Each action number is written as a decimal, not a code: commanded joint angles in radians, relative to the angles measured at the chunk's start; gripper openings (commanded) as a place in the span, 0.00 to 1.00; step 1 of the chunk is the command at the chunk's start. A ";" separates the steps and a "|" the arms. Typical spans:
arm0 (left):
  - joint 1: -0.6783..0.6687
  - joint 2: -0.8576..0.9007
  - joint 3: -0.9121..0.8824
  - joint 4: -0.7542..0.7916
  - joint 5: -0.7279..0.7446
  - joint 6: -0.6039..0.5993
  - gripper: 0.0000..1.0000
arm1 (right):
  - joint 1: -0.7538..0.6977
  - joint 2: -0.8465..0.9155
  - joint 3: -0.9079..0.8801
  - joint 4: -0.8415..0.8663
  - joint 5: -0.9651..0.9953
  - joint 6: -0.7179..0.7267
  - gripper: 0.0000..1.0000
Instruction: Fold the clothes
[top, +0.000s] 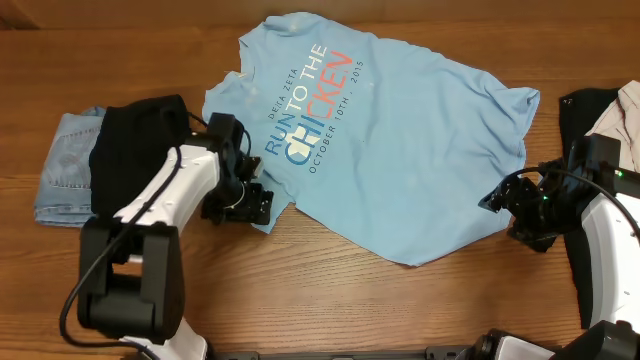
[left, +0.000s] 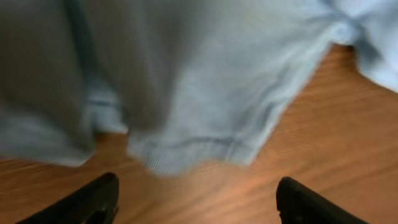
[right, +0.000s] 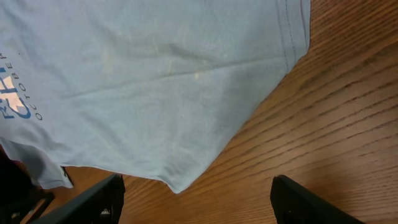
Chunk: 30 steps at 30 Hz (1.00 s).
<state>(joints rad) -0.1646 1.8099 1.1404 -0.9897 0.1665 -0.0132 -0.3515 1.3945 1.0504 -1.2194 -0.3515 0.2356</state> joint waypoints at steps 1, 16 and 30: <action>-0.006 0.079 -0.024 0.051 0.018 -0.089 0.68 | 0.003 -0.011 -0.004 0.008 -0.009 0.005 0.80; -0.004 -0.160 0.203 0.011 -0.019 -0.182 0.04 | 0.003 0.026 -0.023 0.000 0.003 0.064 0.72; -0.004 -0.262 0.237 0.018 -0.032 -0.173 0.04 | 0.005 0.039 -0.475 0.463 -0.142 0.285 0.59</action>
<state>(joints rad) -0.1642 1.5455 1.3735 -0.9783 0.1455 -0.1814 -0.3515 1.4338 0.6422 -0.8536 -0.4305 0.4713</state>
